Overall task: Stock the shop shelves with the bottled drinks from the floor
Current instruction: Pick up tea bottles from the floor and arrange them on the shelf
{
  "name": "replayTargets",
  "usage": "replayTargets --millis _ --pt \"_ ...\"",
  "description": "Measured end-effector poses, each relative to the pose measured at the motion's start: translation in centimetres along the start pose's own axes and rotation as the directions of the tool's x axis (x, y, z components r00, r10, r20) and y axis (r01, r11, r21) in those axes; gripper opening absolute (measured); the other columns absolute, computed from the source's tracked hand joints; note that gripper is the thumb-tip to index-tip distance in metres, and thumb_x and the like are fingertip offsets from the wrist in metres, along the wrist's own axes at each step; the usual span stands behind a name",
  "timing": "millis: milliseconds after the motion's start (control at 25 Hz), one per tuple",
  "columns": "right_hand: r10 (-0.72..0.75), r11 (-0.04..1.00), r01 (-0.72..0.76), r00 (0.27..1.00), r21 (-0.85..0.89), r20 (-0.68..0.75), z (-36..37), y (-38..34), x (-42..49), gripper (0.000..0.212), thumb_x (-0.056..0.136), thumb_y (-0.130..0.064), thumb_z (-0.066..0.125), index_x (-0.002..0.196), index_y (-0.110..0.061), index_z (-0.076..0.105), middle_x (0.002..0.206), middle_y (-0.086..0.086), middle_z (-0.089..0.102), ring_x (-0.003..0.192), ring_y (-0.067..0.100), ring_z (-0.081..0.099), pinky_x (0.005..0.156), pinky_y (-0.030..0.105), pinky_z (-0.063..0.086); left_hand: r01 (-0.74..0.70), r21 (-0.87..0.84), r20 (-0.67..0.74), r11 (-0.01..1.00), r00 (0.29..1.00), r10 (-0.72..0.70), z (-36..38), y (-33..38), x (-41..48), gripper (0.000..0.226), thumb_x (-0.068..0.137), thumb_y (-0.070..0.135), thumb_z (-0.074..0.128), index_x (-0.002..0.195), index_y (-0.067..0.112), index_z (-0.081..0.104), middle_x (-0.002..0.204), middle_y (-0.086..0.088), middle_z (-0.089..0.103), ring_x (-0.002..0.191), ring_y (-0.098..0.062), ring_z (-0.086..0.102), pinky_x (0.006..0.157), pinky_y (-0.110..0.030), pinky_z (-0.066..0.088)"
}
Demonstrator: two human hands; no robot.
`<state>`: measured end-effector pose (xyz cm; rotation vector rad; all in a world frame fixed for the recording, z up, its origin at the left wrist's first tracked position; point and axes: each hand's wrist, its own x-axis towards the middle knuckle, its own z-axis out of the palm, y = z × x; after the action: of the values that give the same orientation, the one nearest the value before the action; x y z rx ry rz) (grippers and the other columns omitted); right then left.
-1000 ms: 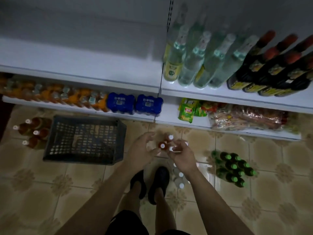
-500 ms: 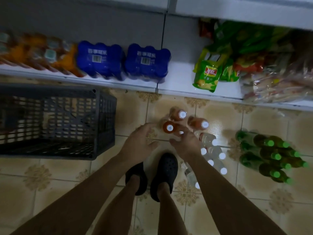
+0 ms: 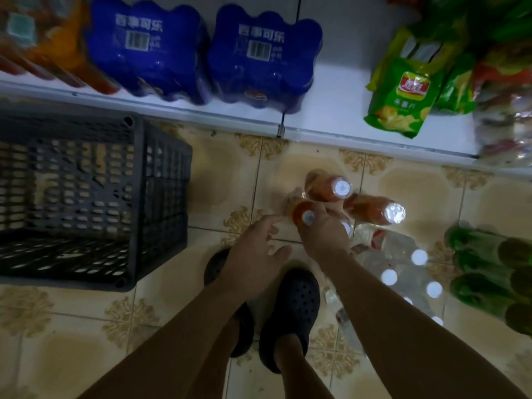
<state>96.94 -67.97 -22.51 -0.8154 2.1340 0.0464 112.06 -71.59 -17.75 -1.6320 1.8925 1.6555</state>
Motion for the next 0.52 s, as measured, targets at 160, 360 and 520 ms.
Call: replayTargets --millis 160,360,520 --pt "-0.020 1.000 0.020 1.000 -0.004 -0.016 0.7 -0.3 0.9 0.053 0.093 -0.029 0.060 0.138 -0.013 0.038 0.124 0.016 0.058 0.111 0.035 0.057 0.082 0.035 0.043 -0.009 -0.036 -0.043 0.999 0.999 0.008 -0.6 -0.7 0.3 0.053 0.088 0.029 0.068 0.136 0.032 0.046 0.118 0.013 0.054 0.108 -0.004 0.051 0.094 -0.020 0.041" --pt "0.015 0.964 0.003 0.998 0.267 -0.065 -3.2 -2.8 -4.3 0.023 0.089 -0.021 0.062 0.104 -0.008 0.050 0.088 0.004 0.055 0.085 0.027 0.055 0.066 0.031 0.034 -0.035 0.001 -0.082 0.999 0.996 0.035 -3.8 1.9 -2.3 0.053 0.086 0.023 0.069 0.135 0.031 0.047 0.122 0.011 0.054 0.115 -0.009 0.051 0.100 -0.029 0.044" --pt "-0.058 0.887 0.101 0.993 0.451 -0.107 -8.9 -5.9 -11.1 0.019 0.088 -0.026 0.061 0.093 -0.013 0.049 0.072 -0.003 0.055 0.068 0.017 0.052 0.054 0.025 0.036 -0.077 0.046 -0.114 0.996 0.990 0.082 -7.8 6.7 -6.7 0.061 0.084 0.020 0.070 0.139 0.027 0.044 0.133 0.002 0.052 0.121 -0.014 0.050 0.099 -0.028 0.042"
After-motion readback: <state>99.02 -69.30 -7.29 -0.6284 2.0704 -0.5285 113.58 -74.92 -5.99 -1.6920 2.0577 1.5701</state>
